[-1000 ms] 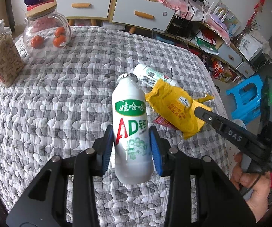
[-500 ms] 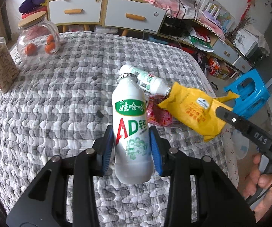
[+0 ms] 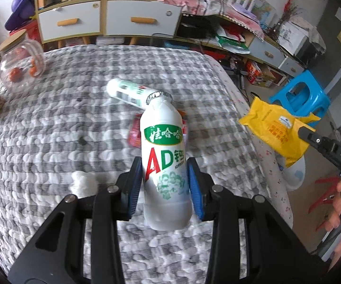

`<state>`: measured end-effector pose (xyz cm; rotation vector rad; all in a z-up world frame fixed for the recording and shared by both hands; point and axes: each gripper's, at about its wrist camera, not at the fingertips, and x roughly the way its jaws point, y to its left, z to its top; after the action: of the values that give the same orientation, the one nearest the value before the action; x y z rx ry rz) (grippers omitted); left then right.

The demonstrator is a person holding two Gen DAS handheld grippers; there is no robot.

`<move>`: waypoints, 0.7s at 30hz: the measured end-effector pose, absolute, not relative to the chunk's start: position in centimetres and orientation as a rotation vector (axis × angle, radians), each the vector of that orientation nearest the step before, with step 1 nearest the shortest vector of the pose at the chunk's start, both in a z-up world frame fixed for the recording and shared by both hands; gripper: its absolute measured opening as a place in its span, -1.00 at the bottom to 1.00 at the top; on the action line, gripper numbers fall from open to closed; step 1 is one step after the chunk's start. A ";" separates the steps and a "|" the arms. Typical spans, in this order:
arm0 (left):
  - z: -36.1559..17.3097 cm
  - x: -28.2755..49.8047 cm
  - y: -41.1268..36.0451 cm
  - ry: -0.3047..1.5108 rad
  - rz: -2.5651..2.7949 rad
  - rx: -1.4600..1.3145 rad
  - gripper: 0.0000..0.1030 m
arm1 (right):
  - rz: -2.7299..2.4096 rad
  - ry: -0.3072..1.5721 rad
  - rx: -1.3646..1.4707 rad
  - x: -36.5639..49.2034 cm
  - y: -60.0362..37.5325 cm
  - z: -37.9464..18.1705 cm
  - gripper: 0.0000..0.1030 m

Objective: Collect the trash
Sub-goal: 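Drop the snack bag into the bin with the right gripper while the left drops the bottle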

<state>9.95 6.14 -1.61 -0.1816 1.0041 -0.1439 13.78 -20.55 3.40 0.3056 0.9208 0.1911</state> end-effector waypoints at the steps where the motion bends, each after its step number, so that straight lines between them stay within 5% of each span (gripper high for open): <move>1: -1.6 9.9 5.7 1.004 -0.149 -0.178 -0.24 | 0.174 0.918 0.311 13.5 -21.6 3.5 -0.82; 21: -2.7 9.8 -5.6 1.033 -0.290 -0.109 -0.24 | -0.152 0.940 0.334 9.0 -36.8 1.4 -0.71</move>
<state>9.77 -5.63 -2.73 -0.1090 1.0327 -0.2901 9.04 -36.82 1.45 0.3337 0.9402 -0.1524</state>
